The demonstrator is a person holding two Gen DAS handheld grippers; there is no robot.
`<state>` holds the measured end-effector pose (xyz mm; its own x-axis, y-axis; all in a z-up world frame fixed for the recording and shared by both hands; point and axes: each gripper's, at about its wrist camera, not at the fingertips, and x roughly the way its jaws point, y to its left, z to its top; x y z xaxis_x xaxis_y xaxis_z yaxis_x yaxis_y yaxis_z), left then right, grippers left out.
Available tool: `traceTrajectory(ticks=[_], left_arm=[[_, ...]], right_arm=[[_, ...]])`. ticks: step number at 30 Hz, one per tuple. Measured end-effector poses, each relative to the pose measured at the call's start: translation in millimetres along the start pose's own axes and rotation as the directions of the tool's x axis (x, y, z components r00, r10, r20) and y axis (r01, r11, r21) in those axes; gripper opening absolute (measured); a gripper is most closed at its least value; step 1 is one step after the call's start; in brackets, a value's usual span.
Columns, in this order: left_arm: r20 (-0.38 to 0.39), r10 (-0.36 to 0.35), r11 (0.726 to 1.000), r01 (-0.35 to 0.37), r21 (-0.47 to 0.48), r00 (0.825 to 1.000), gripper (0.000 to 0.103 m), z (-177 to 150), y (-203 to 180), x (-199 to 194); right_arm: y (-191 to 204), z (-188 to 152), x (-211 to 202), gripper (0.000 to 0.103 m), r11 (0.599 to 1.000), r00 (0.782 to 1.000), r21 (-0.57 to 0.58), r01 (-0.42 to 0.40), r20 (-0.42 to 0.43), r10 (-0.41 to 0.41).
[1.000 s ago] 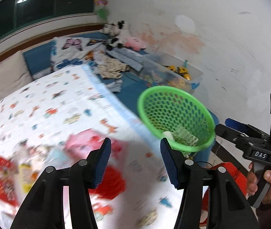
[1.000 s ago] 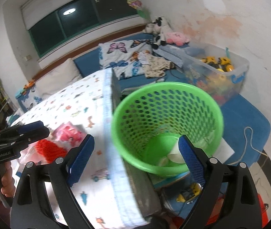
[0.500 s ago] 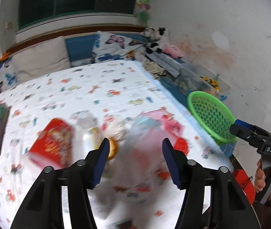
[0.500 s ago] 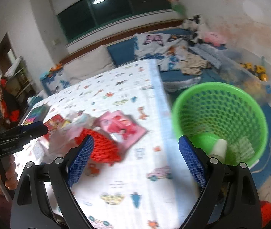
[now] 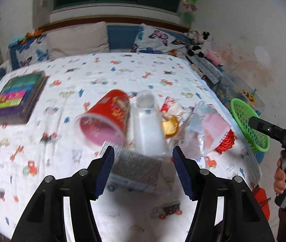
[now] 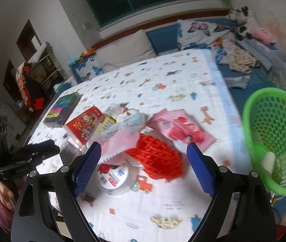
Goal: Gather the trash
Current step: 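Grasp the milk carton with the left tool while the right tool grasps a plastic wrapper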
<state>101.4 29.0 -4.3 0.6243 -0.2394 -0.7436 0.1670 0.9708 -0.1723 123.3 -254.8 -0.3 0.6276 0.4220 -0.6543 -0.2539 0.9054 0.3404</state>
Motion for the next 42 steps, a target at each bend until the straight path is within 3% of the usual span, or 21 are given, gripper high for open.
traceTrajectory(ticks=[7,15,19,25,27,42], left_arm=[[-0.015,0.02,0.996,-0.021,-0.084,1.0,0.058,-11,16,-6],[-0.055,0.022,0.978,-0.033,-0.208,0.998,0.063,-14,31,-2],[-0.078,-0.015,0.954,-0.009,-0.3,0.997,0.063,-13,37,5],[-0.095,-0.015,0.93,-0.021,-0.366,0.995,0.067,-10,33,16],[-0.104,-0.013,0.921,-0.029,-0.389,0.995,0.068,-10,30,21],[-0.159,0.058,0.851,-0.132,-0.508,0.986,0.068,-7,40,55]], right_arm=[[-3,22,36,0.07,0.999,0.998,0.012,-0.034,-0.06,0.035],[-5,32,79,0.064,0.997,0.988,0.034,-0.068,-0.136,0.072],[-1,31,86,0.049,0.994,0.982,0.029,-0.106,-0.156,0.11],[7,28,75,0.025,0.991,0.983,-0.005,-0.134,-0.124,0.133],[10,28,69,0.022,0.99,0.985,-0.019,-0.138,-0.108,0.135],[25,25,24,0.013,0.984,0.988,-0.095,-0.151,0.01,0.153]])
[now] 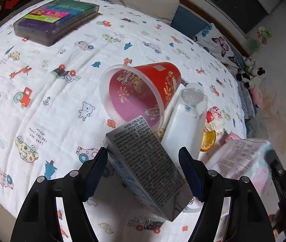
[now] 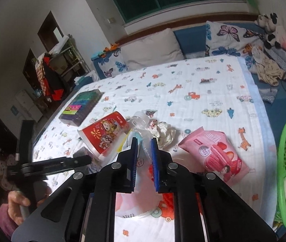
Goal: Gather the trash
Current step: 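Grasp the milk carton with the left tool while the right tool grasps a plastic wrapper, then carry the carton and wrapper to the green basket and release both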
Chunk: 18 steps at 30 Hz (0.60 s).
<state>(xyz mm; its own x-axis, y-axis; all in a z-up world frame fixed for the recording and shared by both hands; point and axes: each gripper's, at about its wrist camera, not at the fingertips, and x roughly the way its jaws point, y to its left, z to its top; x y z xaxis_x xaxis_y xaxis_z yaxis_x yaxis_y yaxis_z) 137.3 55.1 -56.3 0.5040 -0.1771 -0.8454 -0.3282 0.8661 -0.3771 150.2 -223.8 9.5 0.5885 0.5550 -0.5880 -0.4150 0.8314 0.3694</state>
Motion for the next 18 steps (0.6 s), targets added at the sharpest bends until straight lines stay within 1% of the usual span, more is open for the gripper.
traceTrajectory(ticks=[1,2,3,8,13,17,18], left_arm=[[0.005,0.005,1.0,-0.005,0.0,1.0,0.067,0,0,0],[0.011,0.011,1.0,-0.011,0.005,1.0,0.062,1,0,0],[0.013,0.009,1.0,-0.01,0.006,1.0,0.06,1,1,-1],[0.022,-0.001,1.0,0.001,0.021,1.0,0.051,1,4,-8],[0.033,-0.027,0.998,0.025,0.064,0.999,0.047,-5,5,-26],[0.05,-0.064,0.993,0.058,0.106,0.997,0.045,-9,2,-48],[0.053,-0.085,0.99,0.078,0.12,0.995,0.045,-10,0,-55]], right_arm=[[1,0,-3,0.013,1.0,1.0,-0.002,0.001,0.007,-0.001],[1,0,-9,0.013,1.0,1.0,-0.006,0.0,0.015,0.0],[2,1,-12,0.013,1.0,1.0,-0.008,0.001,0.02,-0.001],[2,3,-31,0.012,1.0,0.998,-0.008,0.011,0.06,-0.011],[0,5,-51,0.012,1.0,0.995,0.005,0.013,0.097,-0.013],[1,7,-71,0.012,1.0,0.991,0.005,0.017,0.136,-0.018],[1,8,-76,0.012,1.0,0.989,0.004,0.018,0.145,-0.019]])
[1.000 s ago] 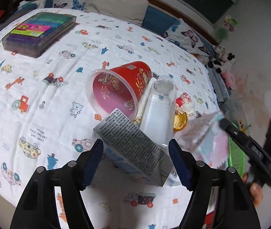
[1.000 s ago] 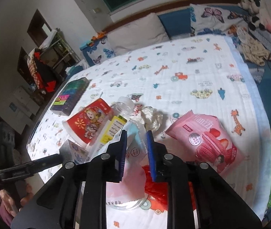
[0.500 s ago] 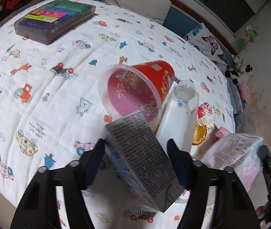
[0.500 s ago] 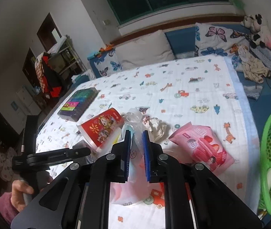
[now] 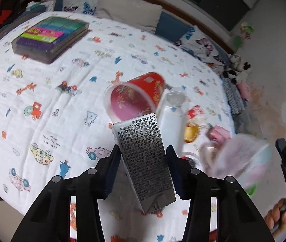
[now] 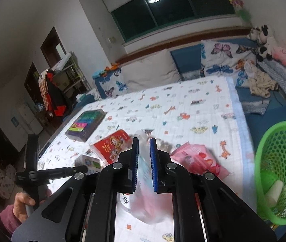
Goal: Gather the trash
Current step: 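Carry the carton and wrapper to the green basket and release both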
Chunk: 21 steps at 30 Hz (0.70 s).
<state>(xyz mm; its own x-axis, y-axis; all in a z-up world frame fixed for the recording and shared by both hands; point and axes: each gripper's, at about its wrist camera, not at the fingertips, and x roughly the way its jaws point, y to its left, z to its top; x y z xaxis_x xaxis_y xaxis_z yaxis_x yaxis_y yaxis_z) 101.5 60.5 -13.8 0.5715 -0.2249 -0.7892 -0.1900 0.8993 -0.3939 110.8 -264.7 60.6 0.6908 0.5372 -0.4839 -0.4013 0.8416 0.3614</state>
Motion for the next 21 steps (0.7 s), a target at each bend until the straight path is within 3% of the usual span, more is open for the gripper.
traceTrajectory(ticks=[6,11,12,13,15,21], left_arm=[[0.035,-0.072,0.993,0.068,0.097,0.997,0.045,6,-29,-27],[0.068,-0.097,0.987,0.087,0.134,0.993,0.045,13,-47,-34],[0.07,-0.097,0.987,0.087,0.136,0.993,0.045,14,-47,-34],[0.071,-0.095,0.987,0.085,0.136,0.993,0.045,15,-48,-33],[0.07,-0.096,0.986,0.085,0.142,0.993,0.045,15,-49,-33],[0.073,-0.089,0.985,0.078,0.151,0.993,0.045,16,-48,-32]], right_arm=[[-10,10,-25,0.012,0.999,0.998,0.017,0.035,0.05,-0.036],[-19,-8,-25,0.016,0.999,0.999,0.043,0.029,-0.018,-0.029],[-18,-14,-24,0.023,0.999,0.999,0.044,0.028,-0.027,-0.027],[-18,-20,-23,0.039,0.999,0.999,0.044,0.026,-0.039,-0.024],[-16,-34,-20,0.058,0.999,0.998,0.045,0.024,-0.067,-0.02],[-19,-80,-3,0.065,0.997,0.983,0.082,0.001,-0.183,0.014]])
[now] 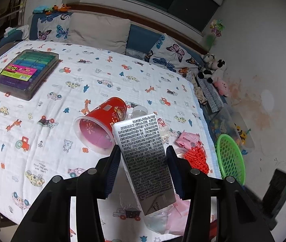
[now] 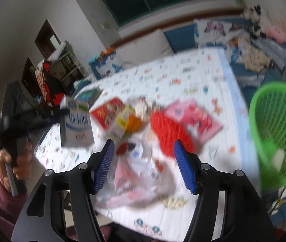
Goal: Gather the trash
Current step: 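Carry the carton and wrapper to the green basket and release both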
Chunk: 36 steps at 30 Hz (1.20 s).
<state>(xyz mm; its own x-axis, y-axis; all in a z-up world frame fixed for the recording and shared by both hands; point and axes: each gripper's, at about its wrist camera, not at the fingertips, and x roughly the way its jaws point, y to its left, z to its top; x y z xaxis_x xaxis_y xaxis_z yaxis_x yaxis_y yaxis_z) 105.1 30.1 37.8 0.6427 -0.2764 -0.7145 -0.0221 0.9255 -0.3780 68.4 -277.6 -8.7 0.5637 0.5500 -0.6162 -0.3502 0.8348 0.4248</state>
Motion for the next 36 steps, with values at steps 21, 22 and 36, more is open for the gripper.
traceTrajectory(ticks=[21,22,36], left_arm=[[-0.037,-0.054,0.993,0.057,0.101,0.998,0.045,3,-34,21],[-0.041,-0.063,0.992,0.067,0.11,0.997,0.045,3,-39,23],[-0.111,-0.223,0.927,0.246,0.282,0.968,0.045,6,-148,49]], right_arm=[[6,-51,56,0.033,0.999,0.987,-0.024,0.036,-0.154,-0.04],[6,-50,52,0.032,0.999,0.989,-0.025,0.043,-0.143,-0.046],[-33,-23,-52,0.025,0.98,0.978,0.049,0.195,0.063,-0.197]])
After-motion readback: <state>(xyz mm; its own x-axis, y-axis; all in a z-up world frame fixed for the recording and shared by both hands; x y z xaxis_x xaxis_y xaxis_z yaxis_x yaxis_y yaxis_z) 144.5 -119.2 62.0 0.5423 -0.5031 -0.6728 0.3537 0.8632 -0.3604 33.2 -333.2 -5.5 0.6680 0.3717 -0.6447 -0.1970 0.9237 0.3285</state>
